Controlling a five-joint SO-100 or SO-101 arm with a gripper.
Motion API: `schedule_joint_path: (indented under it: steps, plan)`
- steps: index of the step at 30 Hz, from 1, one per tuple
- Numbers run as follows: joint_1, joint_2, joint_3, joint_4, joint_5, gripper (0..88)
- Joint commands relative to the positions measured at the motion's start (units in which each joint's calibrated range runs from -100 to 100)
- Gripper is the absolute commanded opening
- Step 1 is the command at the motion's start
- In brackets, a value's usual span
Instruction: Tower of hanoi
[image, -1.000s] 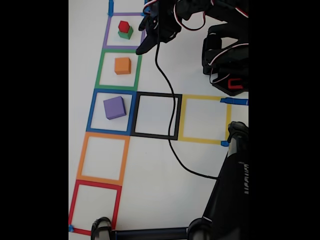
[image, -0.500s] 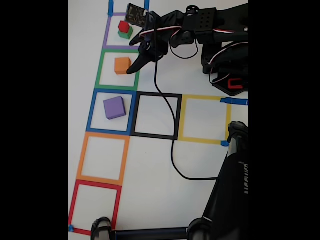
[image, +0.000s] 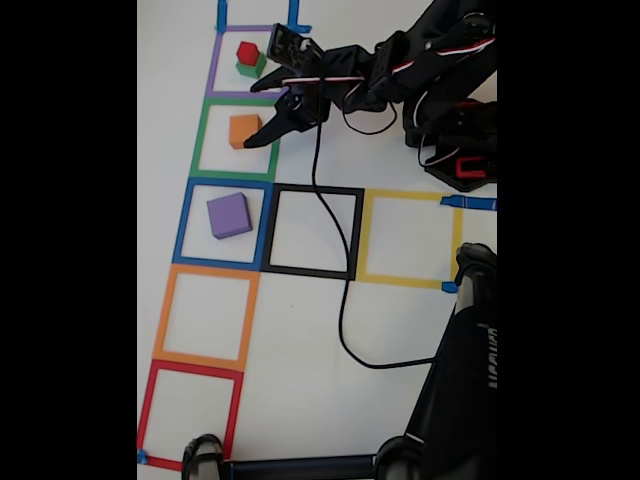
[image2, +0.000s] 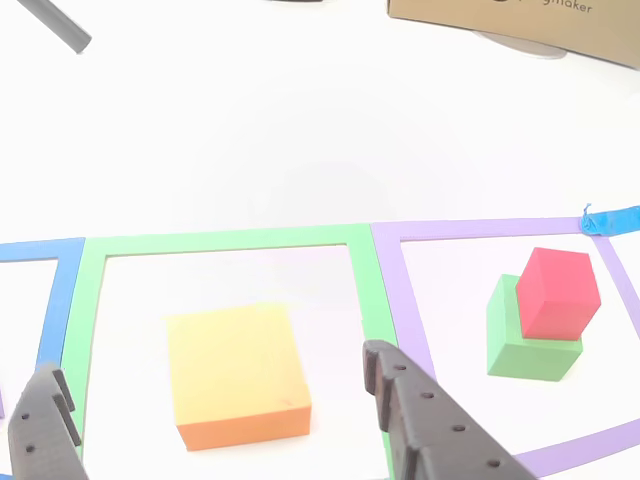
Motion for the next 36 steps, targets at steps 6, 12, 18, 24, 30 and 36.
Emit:
schedule_joint_path:
  steps: [6,12,18,24,30,36]
  plan:
    - [1.15,22.03,-7.15,-18.73,0.36,34.8]
    - [0.29,31.88,-11.79,-24.64,0.36,34.6]
    - [0.38,38.74,-13.7,-29.5,0.36,34.7]
    - [0.29,43.02,-14.79,-31.93,0.36,34.0]
    - [-0.87,45.44,-16.79,-32.17,0.36,33.2]
    - [-2.4,47.79,-19.34,-32.17,0.36,30.9]
